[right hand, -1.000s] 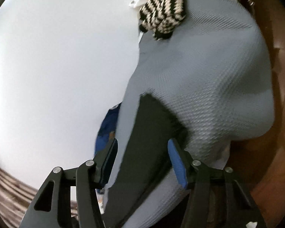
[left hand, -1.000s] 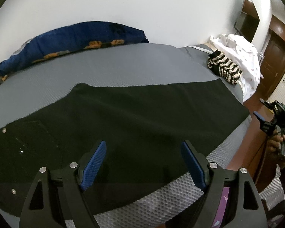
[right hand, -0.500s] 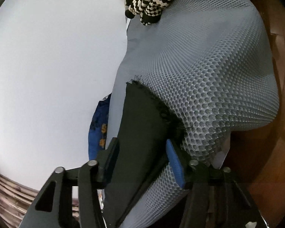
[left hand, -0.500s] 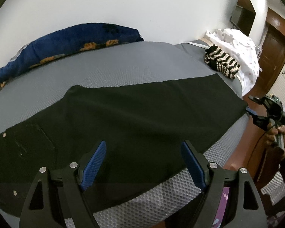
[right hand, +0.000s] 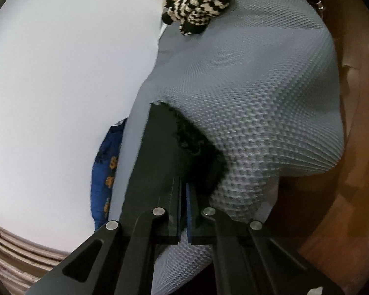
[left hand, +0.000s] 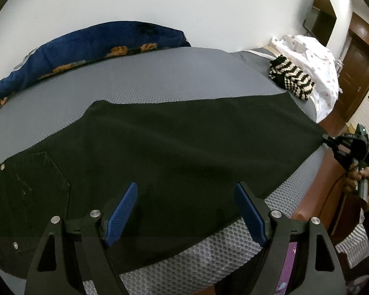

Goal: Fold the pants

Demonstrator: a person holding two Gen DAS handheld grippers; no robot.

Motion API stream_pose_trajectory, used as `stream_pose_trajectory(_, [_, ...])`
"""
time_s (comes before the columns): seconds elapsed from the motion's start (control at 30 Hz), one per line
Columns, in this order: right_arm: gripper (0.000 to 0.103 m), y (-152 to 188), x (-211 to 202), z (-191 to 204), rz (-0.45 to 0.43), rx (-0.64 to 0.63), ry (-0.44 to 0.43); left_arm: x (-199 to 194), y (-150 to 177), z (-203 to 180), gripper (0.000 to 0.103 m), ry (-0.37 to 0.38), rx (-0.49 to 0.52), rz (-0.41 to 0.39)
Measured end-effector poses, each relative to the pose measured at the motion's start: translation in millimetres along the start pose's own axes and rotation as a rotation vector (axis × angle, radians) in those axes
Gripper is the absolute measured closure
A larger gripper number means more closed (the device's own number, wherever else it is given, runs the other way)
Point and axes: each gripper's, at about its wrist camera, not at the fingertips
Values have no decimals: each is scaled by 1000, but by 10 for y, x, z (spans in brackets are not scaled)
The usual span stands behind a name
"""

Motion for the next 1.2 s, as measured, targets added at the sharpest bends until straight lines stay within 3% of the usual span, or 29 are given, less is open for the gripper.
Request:
stream_pose_trajectory(0.17, [102, -2, 29, -50, 1, 25, 3, 2, 15, 27, 22, -4, -10, 1])
stream_pose_trajectory(0.23, [96, -6, 6, -111, 2, 76, -48, 7, 17, 36, 22, -5, -16, 5])
stream_pose_trajectory(0.37, [92, -32, -205, -251, -75, 157, -85, 3, 15, 54, 22, -4, -30, 4])
stream_pose_trajectory(0.5, [90, -35, -155, -291, -29, 169, -123, 55, 11, 89, 22, 6, -52, 20])
stream_pose_trajectory(0.6, [79, -48, -62, -281, -20, 172, -118, 80, 28, 101, 22, 11, -68, 35])
stream_pose_trajectory(0.77, [73, -85, 38, -228, -30, 183, -140, 64, 30, 92, 22, 1, -58, 31])
stream_pose_trajectory(0.97, [48, -110, 163, 69, -36, 86, -86, 106, 40, 99, 22, 15, -71, 49])
stream_pose_trajectory(1.0, [50, -107, 168, 95, -40, 69, -72, 94, 45, 92, 22, 14, -66, 44])
stream_pose_trajectory(1.07, [89, -102, 218, 105, -24, 19, 24, 70, 47, 84, 22, 12, -53, 30])
stream_pose_trajectory(1.1, [96, -101, 257, 53, -5, 24, 31, 65, 48, 89, 22, 11, -47, 25])
stream_pose_trajectory(1.13, [97, -97, 255, -8, -14, 46, 1, 64, 47, 90, 22, 5, -40, 21])
stream_pose_trajectory(1.2, [97, -84, 245, 46, -22, 14, 25, 60, 51, 110, 22, -5, -36, 18])
Point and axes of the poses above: each gripper's, at about its wrist camera, not at the fingertips, and x roughly the way its jaws point, z to its left, y to its underside, and after that the axes turned 1 degree about x, right-handed
